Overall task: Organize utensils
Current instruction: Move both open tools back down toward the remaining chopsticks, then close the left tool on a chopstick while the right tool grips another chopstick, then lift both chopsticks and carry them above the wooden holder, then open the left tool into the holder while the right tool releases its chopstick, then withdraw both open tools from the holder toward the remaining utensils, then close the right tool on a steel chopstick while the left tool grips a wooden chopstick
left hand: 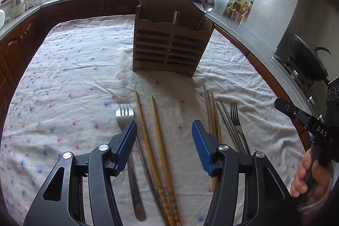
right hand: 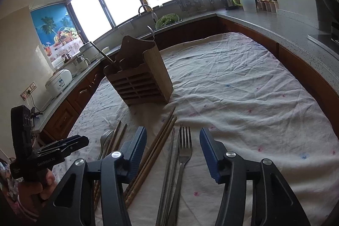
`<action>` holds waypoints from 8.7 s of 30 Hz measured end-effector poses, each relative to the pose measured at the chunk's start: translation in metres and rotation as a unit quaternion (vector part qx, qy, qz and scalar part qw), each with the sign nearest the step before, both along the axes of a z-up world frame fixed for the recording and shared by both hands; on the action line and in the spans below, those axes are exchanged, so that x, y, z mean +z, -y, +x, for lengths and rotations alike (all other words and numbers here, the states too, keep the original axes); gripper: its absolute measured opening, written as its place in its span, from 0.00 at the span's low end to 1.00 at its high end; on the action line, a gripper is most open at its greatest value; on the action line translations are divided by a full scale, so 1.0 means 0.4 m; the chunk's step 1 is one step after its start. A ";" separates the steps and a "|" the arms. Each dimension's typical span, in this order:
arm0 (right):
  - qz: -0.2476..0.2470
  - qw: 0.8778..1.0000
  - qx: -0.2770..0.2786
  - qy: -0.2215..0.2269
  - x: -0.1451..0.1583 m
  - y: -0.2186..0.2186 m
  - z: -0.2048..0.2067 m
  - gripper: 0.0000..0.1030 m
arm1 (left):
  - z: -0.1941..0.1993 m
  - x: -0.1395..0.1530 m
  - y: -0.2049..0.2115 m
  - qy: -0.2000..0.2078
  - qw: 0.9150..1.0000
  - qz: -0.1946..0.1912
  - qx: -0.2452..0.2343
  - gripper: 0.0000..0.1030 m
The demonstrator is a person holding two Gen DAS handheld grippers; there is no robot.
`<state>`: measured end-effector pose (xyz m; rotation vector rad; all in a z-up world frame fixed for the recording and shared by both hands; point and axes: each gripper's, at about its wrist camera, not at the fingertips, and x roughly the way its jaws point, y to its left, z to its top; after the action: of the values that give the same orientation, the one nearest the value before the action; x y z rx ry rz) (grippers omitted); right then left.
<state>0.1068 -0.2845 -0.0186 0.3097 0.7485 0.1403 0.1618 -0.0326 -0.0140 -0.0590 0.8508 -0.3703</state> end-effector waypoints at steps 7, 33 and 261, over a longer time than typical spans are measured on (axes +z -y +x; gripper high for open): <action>0.021 0.999 0.019 -0.029 -0.027 -0.012 0.110 0.36 | 0.087 -0.050 0.044 -0.047 0.999 0.010 -0.020 0.25; -0.088 0.983 0.060 -0.146 -0.216 -0.146 0.412 0.10 | 0.220 -0.135 0.074 -0.106 0.993 0.041 -0.033 0.09; -0.002 0.998 0.040 -0.053 -0.094 -0.049 0.003 0.17 | -0.075 -0.017 -0.076 0.025 0.998 -0.032 0.055 0.69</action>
<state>0.1080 -0.2648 -0.0563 0.2856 0.8673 0.1981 0.1319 -0.0022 -0.0209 -0.1556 0.7819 -0.2941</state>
